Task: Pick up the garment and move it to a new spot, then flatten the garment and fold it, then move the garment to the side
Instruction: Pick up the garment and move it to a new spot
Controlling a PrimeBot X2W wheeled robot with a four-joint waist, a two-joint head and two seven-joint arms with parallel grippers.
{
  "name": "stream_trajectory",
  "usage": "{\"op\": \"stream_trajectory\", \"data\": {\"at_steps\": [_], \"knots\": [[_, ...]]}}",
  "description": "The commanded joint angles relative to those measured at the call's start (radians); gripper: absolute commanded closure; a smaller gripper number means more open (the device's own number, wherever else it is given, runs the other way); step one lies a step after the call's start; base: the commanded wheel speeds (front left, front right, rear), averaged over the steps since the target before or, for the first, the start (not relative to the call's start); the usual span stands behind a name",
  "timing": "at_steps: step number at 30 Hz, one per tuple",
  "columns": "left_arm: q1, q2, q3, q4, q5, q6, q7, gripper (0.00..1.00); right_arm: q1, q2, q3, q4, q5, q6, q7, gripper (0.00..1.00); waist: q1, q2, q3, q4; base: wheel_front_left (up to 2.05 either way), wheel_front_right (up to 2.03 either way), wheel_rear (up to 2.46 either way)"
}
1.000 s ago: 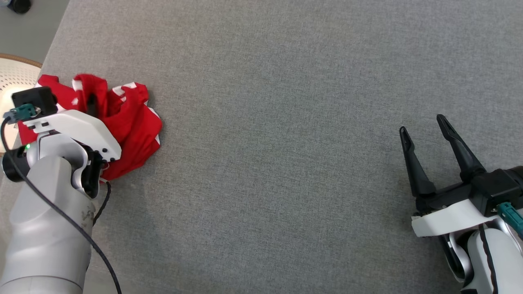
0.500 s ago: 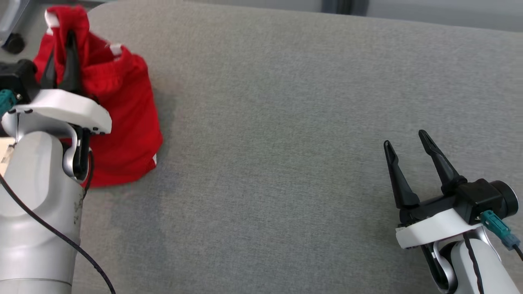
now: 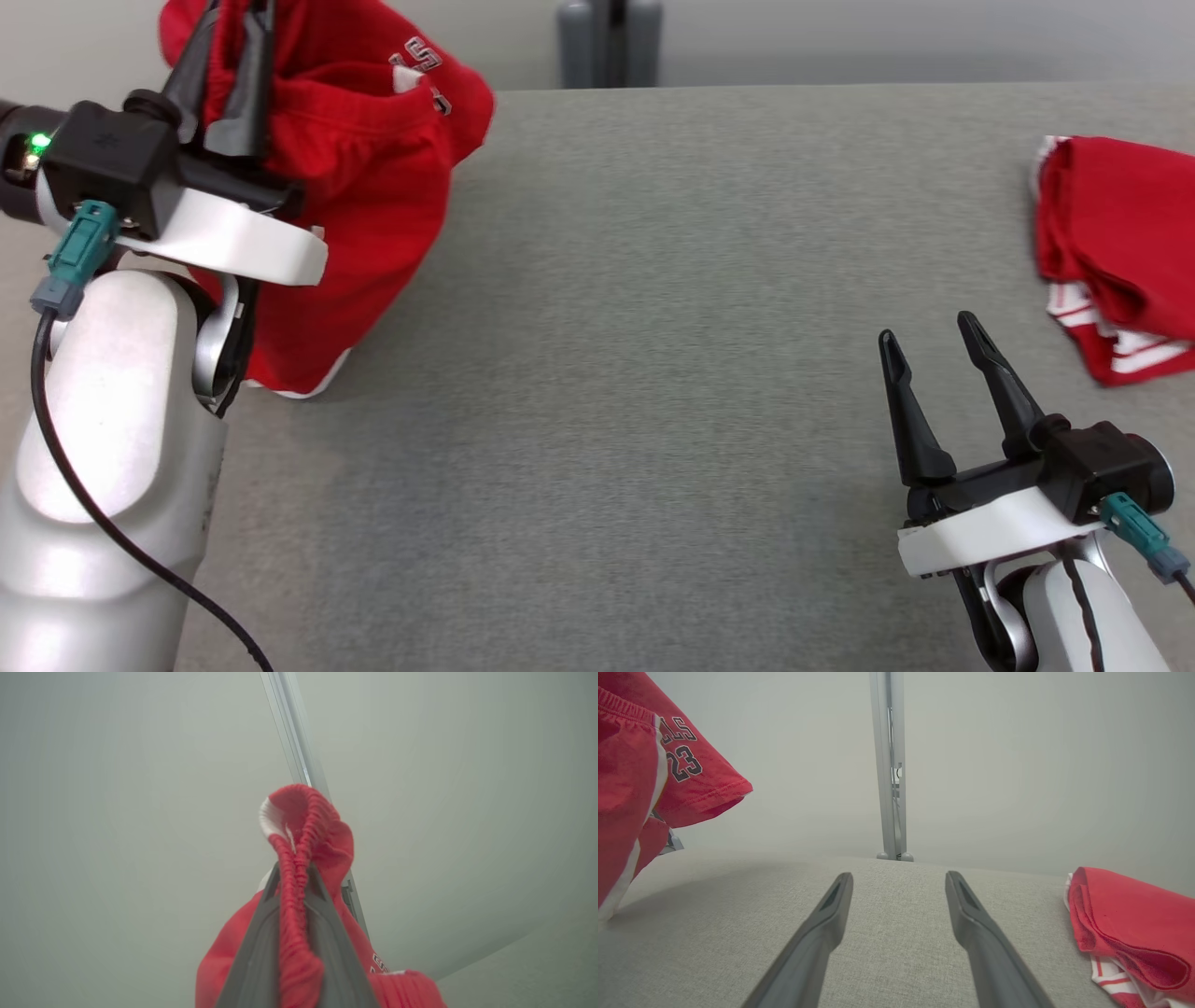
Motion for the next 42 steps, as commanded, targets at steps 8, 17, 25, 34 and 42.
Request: {"op": "stream_trajectory", "data": {"at_steps": [8, 17, 25, 34, 42], "knots": [[-0.010, 0.014, -0.111, -0.073, 0.060, -0.042, 0.032, 1.00, 0.010, 0.010, -0.018, -0.016, 0.017, 0.000, -0.001, 0.00, 0.0000, 0.0000, -0.025, -0.214, 0.00, 0.00, 0.00], [0.022, 0.015, -0.288, -0.011, 0.124, -0.072, 0.018, 1.00, 0.021, 0.013, -0.035, -0.029, 0.047, 0.000, -0.001, 0.00, 0.0000, 0.0000, -0.014, -0.347, 0.00, 0.00, 0.00], [0.177, 0.005, -0.397, 0.058, 0.129, -0.067, -0.012, 1.00, 0.035, 0.013, -0.054, -0.042, 0.069, 0.000, -0.001, 0.00, 0.0000, 0.0000, 0.002, -0.350, 0.00, 0.00, 0.00], [0.277, -0.028, -0.426, 0.098, 0.102, -0.033, -0.019, 0.00, 0.028, 0.012, -0.051, -0.038, 0.050, 0.000, -0.001, 0.00, 0.0000, 0.0000, -0.016, -0.276, 0.00, 0.00, 0.00], [0.402, -0.039, -0.346, -0.019, 0.025, 0.054, -0.020, 0.00, 0.056, 0.012, -0.050, -0.024, 0.039, 0.000, -0.001, 0.00, 0.0000, 0.0000, -0.072, -0.159, 0.00, 0.00, 0.00]]}}
